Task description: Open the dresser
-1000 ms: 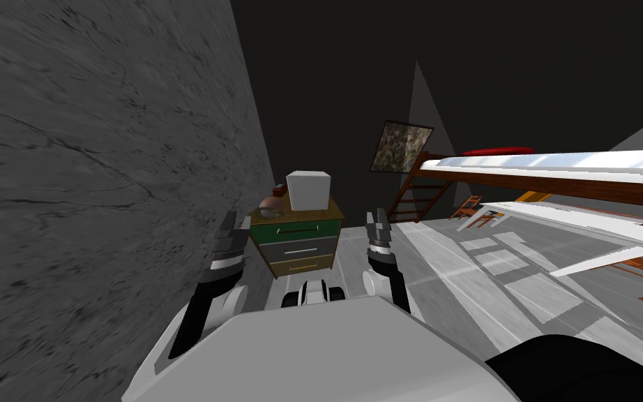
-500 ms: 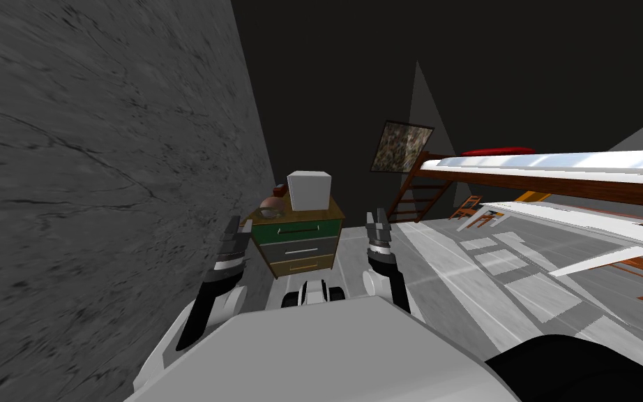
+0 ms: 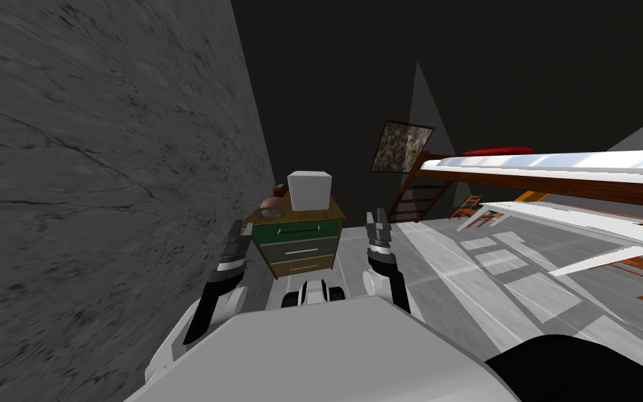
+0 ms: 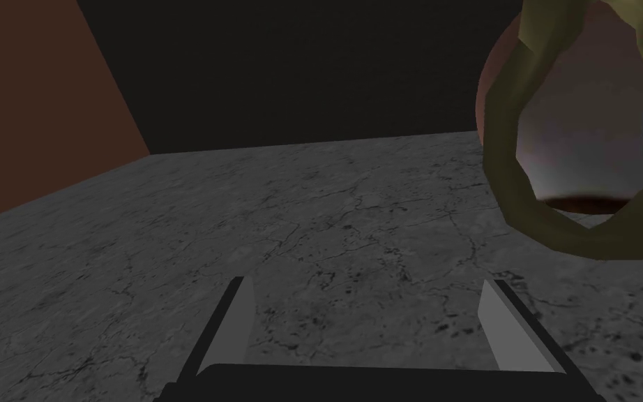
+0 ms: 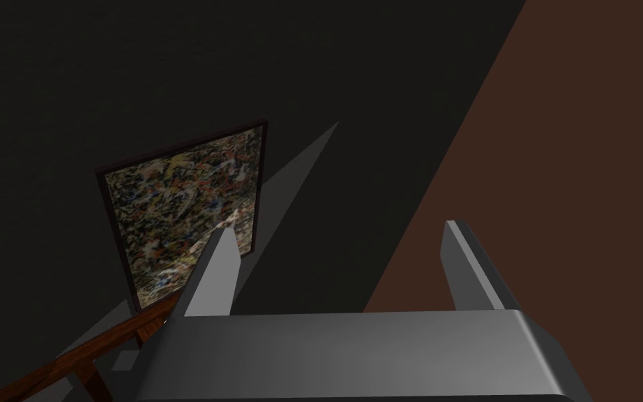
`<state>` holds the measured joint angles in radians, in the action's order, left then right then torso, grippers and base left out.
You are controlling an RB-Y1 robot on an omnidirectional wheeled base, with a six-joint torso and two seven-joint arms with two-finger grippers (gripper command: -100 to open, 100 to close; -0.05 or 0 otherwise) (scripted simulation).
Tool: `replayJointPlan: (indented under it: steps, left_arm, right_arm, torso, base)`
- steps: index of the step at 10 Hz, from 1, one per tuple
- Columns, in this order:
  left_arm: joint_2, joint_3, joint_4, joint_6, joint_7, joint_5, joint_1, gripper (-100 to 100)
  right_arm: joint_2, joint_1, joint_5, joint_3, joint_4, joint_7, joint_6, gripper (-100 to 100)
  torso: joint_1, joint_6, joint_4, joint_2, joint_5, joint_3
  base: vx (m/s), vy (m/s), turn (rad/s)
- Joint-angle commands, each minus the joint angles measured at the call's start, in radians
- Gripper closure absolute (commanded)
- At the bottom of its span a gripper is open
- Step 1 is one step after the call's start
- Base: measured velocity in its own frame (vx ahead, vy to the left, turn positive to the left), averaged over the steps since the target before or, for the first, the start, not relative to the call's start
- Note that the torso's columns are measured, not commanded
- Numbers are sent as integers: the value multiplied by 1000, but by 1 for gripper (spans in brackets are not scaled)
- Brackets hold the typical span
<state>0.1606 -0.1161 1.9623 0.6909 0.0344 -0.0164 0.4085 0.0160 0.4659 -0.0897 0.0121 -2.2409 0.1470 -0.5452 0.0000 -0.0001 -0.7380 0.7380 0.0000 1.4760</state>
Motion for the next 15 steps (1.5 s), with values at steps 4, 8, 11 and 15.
replayJointPlan:
  steps: [4,8,11,15]
  left_arm:
    - [12,-17,-132,86,5,-11,-29,-100]
    - [16,-28,-240,156,11,-18,-54,-100]
    - [16,-37,-333,229,17,-23,-80,-100]
    - [16,-44,-431,301,24,-25,-105,-100]
  right_arm:
    - [0,0,0,0,0,0,0,0]
    - [0,0,0,0,0,0,0,0]
    - [0,0,0,0,0,0,0,0]
    - [0,0,0,0,0,0,0,0]
  torso:
    - [0,0,0,0,0,0]
    - [0,0,0,0,0,0]
    - [0,0,0,0,0,0]
    - [0,0,0,0,0,0]
  base:
    - [7,4,-3]
    - [11,-1,-4]
    - [13,-6,-5]
    - [17,-11,-5]
